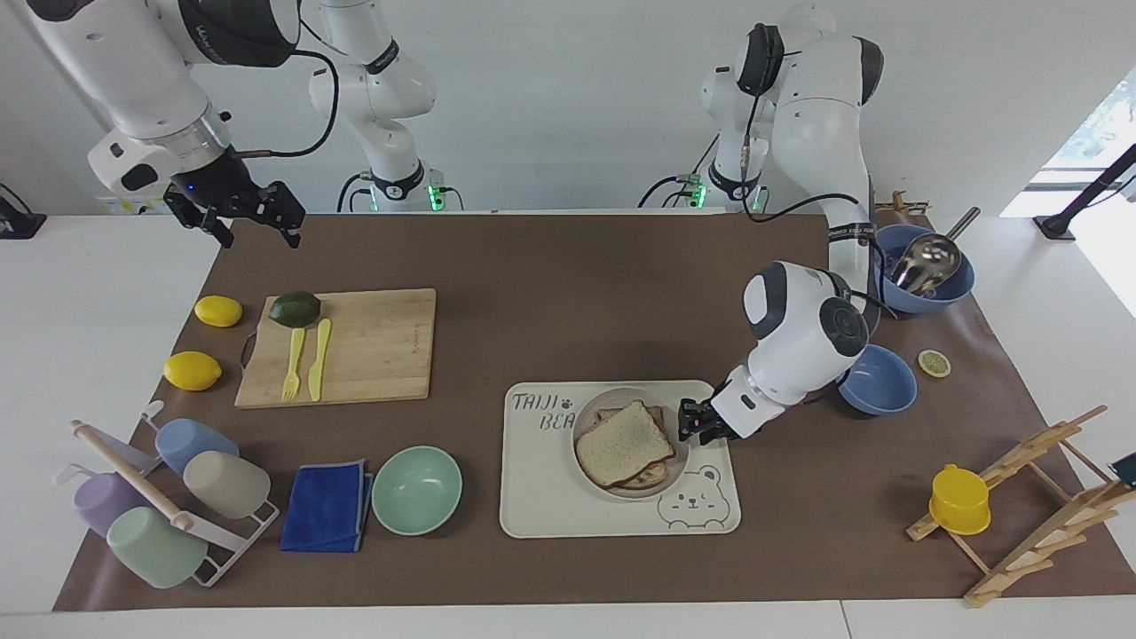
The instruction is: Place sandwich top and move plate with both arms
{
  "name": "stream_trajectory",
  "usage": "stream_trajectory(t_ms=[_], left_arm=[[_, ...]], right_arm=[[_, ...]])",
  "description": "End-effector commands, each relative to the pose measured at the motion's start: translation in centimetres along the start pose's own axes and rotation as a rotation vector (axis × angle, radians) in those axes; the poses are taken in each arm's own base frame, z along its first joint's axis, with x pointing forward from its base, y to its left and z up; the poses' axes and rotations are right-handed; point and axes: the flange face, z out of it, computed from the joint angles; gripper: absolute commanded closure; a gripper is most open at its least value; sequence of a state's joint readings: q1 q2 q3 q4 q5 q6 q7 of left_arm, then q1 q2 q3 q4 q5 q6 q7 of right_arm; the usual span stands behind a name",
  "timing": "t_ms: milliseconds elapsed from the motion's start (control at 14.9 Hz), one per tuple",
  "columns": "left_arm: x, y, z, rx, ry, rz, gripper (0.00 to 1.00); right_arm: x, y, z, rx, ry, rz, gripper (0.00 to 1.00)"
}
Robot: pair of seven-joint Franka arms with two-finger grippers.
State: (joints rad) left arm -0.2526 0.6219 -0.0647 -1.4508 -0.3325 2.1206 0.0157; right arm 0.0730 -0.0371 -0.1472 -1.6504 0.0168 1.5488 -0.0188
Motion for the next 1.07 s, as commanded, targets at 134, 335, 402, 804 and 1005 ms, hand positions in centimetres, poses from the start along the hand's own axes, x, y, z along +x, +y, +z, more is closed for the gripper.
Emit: stream_trajectory(t_ms=[134,335,402,804,1005], left_arm=[[0.6,-1.7,-4.2,-0.004,-0.023,-0.017,0.00],[-0.2,-4.4,-11.1,0.033,0.059,-0.051,0.00],[-0.9,-4.7,-13.7,0.043,0.082,-0.058,0.00],[-7.9,-6.6,-26.9,0.206,0.004,-0.081,0.00],[-11.3,-6.1,-30.6,0.273,-0.059,-0.079,0.00]], right_arm=[[-0.5,0.3,0.0,0.014,-0.007,-0.011,0.00],[-0.5,0.3,-0.1,0.014,-0.006,-0.011,0.00],[-0.5,0.3,-0.1,0.014,-0.006,-0.011,0.00],[-0.5,0.3,-0.1,0.014,-0.006,-0.011,0.00],[-0.5,0.3,0.0,0.014,-0.006,-0.011,0.00]])
